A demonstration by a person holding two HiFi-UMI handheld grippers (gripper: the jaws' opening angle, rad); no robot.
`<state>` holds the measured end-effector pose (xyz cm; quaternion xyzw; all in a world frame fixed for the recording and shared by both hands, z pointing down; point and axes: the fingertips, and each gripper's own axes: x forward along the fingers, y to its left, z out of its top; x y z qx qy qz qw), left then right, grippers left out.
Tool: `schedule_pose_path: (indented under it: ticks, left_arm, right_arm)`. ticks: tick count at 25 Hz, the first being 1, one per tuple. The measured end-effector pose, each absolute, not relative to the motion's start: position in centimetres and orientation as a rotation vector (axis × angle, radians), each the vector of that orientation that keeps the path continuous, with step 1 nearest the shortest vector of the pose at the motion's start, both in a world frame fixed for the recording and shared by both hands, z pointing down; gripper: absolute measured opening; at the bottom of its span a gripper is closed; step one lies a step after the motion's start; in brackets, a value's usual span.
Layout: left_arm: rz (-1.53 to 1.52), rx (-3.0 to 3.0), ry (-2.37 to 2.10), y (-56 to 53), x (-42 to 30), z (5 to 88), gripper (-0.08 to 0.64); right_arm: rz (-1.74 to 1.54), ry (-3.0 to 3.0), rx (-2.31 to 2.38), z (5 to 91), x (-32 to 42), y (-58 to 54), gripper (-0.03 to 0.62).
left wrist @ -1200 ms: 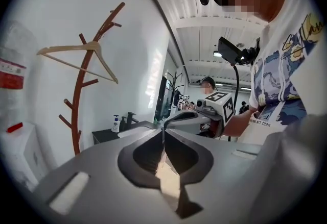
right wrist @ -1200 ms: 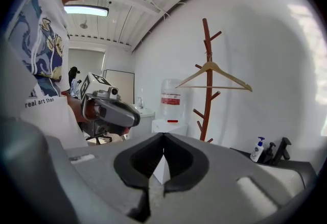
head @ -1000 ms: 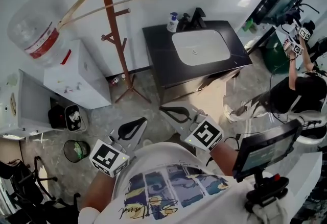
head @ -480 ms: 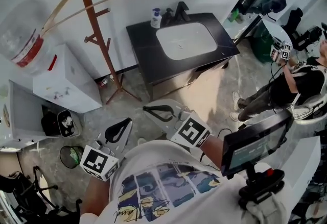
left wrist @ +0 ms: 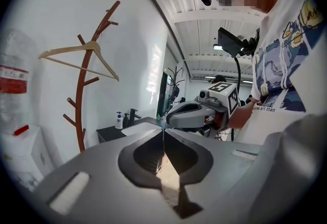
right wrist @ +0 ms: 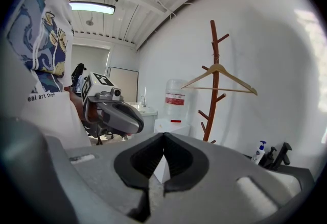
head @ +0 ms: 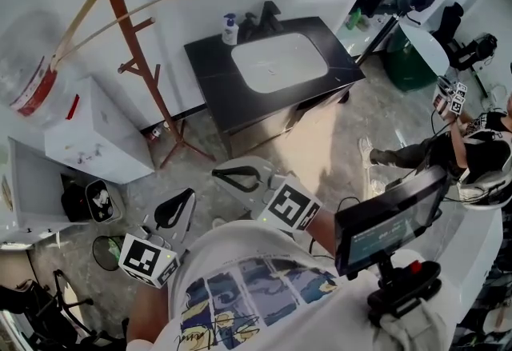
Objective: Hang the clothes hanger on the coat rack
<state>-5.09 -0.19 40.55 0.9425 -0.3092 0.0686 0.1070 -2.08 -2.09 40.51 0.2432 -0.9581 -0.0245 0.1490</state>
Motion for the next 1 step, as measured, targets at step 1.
schedule_pose_path:
  ticks: [1]
  left_arm:
    - [0.206,2.773,-0.913,-0.23,-5.07,40.42,0.011]
  right_arm:
    - [-0.072,-2.753,0.697,40.54,-2.08,-2.08,0.002]
